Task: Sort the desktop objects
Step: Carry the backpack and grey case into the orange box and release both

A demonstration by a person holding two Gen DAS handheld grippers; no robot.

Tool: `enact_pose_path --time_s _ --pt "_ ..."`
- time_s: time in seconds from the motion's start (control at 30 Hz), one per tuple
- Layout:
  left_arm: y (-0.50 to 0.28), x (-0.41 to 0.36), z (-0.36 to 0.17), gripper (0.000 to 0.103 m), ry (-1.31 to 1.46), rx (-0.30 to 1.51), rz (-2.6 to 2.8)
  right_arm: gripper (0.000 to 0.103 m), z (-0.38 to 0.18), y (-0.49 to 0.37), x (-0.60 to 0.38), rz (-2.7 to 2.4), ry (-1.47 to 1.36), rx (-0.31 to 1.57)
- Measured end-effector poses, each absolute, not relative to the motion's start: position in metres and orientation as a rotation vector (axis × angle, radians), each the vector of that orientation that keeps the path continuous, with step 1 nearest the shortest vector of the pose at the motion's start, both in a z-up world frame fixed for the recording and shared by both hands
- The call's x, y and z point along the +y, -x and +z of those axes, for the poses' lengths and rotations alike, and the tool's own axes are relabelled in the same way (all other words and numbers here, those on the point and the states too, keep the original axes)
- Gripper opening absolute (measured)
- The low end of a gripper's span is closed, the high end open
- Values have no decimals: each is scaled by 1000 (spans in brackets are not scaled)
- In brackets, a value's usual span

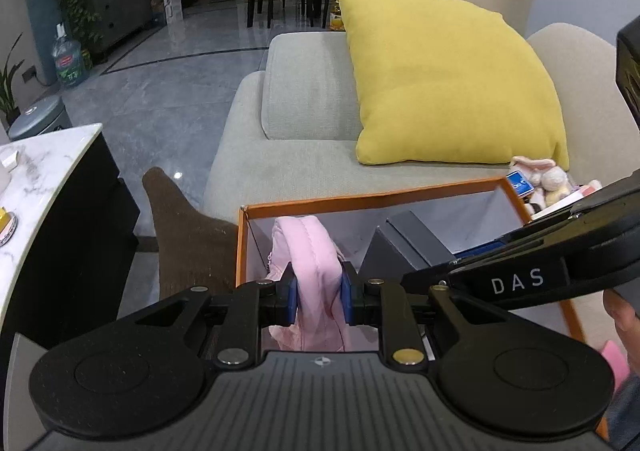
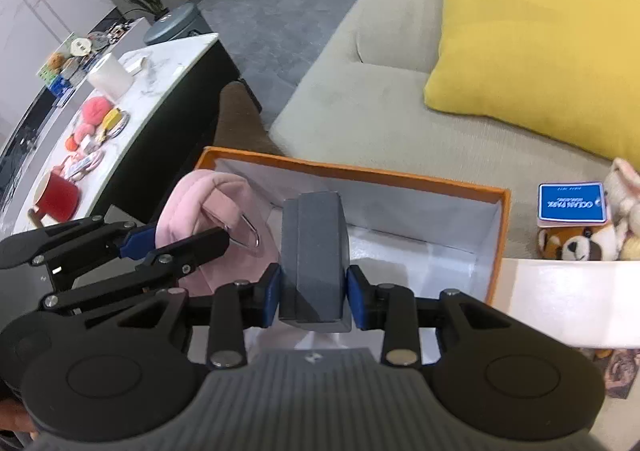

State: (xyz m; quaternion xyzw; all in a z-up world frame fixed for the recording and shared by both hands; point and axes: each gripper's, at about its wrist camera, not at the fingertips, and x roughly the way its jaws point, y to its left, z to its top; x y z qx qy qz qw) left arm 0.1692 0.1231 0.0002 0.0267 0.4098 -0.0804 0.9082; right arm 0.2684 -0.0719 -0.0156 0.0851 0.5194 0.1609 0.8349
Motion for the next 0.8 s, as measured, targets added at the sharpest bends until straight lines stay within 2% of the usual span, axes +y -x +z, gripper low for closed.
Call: enact_pose_path --time_s 0.37,0.6,0.73,0.8 --pt "-178 129 -15 25 -111 798 -206 37 -45 -288 -66 322 -237 1150" --pt "-177 128 -8 33 -167 852 -194 37 -51 -284 -59 338 -217 1171" --pt "-183 131 -3 42 -164 898 -188 37 -52 -281 -57 348 -199 1178" --pt "-186 132 -2 42 -161 925 -194 37 -52 -280 -57 354 -197 1184"
